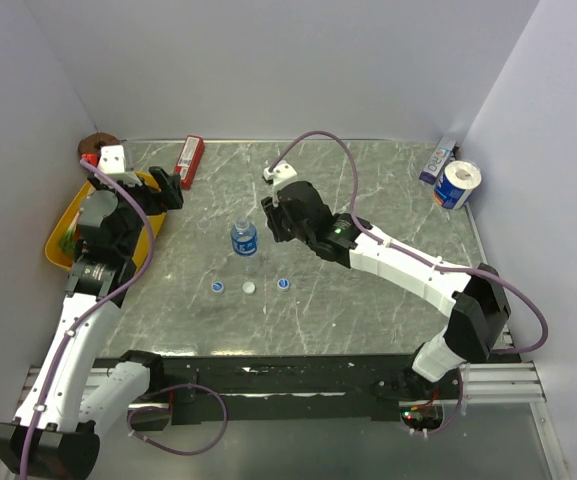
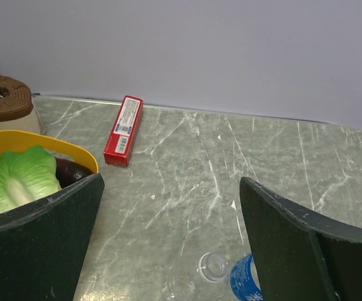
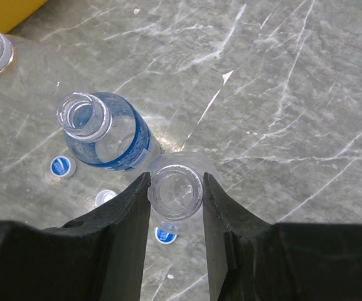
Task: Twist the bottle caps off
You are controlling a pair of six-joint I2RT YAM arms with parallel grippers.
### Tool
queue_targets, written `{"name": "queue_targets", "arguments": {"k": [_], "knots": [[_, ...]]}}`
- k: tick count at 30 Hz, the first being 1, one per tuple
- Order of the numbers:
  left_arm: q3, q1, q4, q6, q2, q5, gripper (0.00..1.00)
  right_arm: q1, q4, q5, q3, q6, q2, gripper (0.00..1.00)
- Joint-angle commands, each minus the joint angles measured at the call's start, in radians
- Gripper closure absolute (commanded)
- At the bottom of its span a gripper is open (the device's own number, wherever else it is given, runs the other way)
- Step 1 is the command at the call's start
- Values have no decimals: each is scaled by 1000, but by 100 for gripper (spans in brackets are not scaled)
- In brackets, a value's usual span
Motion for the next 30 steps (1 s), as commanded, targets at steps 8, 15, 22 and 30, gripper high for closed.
{"name": "queue_targets", "arguments": {"k": [8, 15, 22, 30], "knots": [[-4, 4, 39, -22, -25, 20, 4, 1, 78, 57, -19, -10, -5, 100], [-7, 4, 39, -20, -28, 17, 4, -2, 78, 48, -27, -2, 5, 100], [-6, 5, 39, -17, -31, 14, 4, -2, 77, 51, -42, 10, 8, 100], [-7, 4, 39, -16, -36, 9, 4, -6, 74, 57, -62, 26, 5, 100]]}}
